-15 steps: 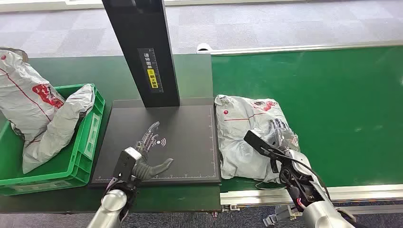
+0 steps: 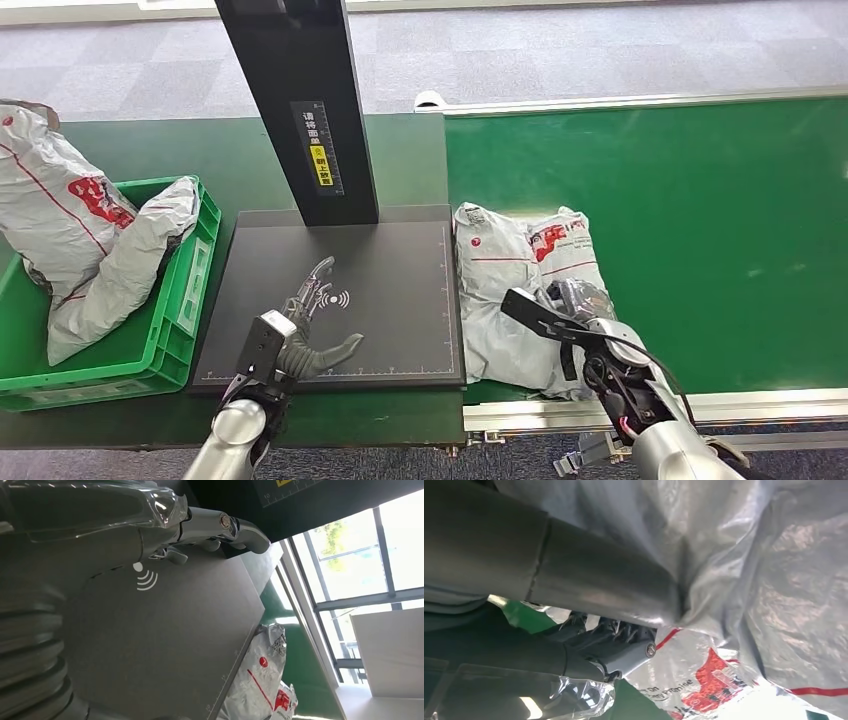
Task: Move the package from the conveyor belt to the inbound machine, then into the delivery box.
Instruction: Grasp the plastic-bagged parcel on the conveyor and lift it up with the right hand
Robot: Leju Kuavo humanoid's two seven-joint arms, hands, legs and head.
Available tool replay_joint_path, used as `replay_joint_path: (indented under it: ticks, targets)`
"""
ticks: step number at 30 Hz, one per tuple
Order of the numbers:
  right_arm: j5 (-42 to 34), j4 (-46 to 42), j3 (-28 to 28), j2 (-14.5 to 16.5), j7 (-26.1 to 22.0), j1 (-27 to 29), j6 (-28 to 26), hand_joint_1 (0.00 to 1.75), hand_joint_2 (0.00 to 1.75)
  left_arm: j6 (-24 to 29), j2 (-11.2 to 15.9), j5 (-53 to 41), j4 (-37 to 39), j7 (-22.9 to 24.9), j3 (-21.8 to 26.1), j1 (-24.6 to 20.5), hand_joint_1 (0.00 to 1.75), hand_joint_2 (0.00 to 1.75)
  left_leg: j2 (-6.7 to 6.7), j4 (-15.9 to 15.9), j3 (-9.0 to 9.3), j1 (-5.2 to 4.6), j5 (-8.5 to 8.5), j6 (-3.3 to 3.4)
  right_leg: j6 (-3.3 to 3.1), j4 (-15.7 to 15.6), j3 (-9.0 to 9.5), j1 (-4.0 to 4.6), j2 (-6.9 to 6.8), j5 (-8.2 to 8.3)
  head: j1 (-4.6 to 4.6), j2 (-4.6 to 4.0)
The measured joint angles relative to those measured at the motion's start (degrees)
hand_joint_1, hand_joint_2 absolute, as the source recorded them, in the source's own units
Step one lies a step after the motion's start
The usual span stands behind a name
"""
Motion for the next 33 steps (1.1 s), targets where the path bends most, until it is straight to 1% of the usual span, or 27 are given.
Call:
replay_joint_path:
  ticks: [4,8,15,22,24,26,28,31,33]
  targets:
    - [0.27,0.31,-0.17,0.12,-0.69,-0.03,0.38,1.75,0.00,0.01,0.00,0.00,-0.10,0.02,0.08,0.10,0.00,1.75,0.00,0.00,-0.01,0.00,0.00,0.00,0.00,0.00,0.00,0.00,0.00,0.00,0.00,0.00]
    - [1.03,0.55,-0.38,0.19,-1.46,-0.05,0.40,1.75,1.75,0.04,0.00,0.00,-0.37,0.22,0.25,0.23,0.00,1.75,0.00,0.00,0.00,0.00,0.00,0.00,0.00,0.00,0.00,0.00,0.00,0.00,0.00,0.00]
    - [1.18,0.61,-2.04,0.49,-3.86,-0.04,-1.96,1.75,1.75,0.16,0.00,0.00,-0.88,0.50,0.50,0.37,0.00,1.75,0.00,0.00,0.00,0.00,0.00,0.00,0.00,0.00,0.00,0.00,0.00,0.00,0.00,0.00]
    - [1.14,0.60,-2.96,0.67,-4.28,-0.04,-2.49,1.75,1.75,0.16,0.00,0.00,-0.96,0.52,0.52,0.63,0.00,1.75,0.00,0.00,-0.01,0.00,0.00,0.00,0.00,0.00,0.00,0.00,0.00,0.00,0.00,0.00]
    - [0.73,0.46,-3.30,0.75,-5.20,0.01,-3.54,1.75,1.75,0.16,0.01,0.00,-1.00,0.52,0.54,0.71,0.00,1.75,0.00,0.00,-0.01,0.00,0.00,0.00,0.00,0.00,0.00,0.00,0.00,0.00,0.00,0.00]
    - [-0.61,-0.17,-4.14,0.89,-7.48,0.17,-5.91,1.75,1.75,0.16,0.02,0.00,-1.13,0.52,0.56,0.82,0.00,1.75,0.00,0.00,-0.01,0.00,0.00,0.00,0.00,0.00,0.00,0.00,0.00,0.00,0.01,0.00]
    - [-3.28,-1.61,-5.54,1.09,-10.95,0.55,-8.77,1.75,1.75,0.16,0.02,0.01,-1.30,0.50,0.57,0.91,0.00,1.75,0.00,0.00,-0.01,0.00,0.00,0.00,0.00,0.00,0.00,0.00,0.00,0.00,0.01,0.00]
    - [-10.20,-5.48,-8.60,1.61,-18.02,1.66,-12.41,1.75,1.75,0.16,0.03,0.10,-1.41,0.25,0.58,0.94,0.00,1.75,0.00,0.00,-0.01,0.00,0.00,0.00,0.00,0.00,0.00,0.00,0.00,0.00,0.01,0.00]
    - [-16.40,-8.89,-11.02,2.03,-22.81,2.56,-13.14,1.75,1.75,0.16,0.04,0.31,-1.40,-0.13,0.58,0.92,0.00,1.75,0.00,0.00,-0.01,0.00,0.00,0.00,0.00,0.00,-0.01,0.00,0.00,0.00,0.00,0.00]
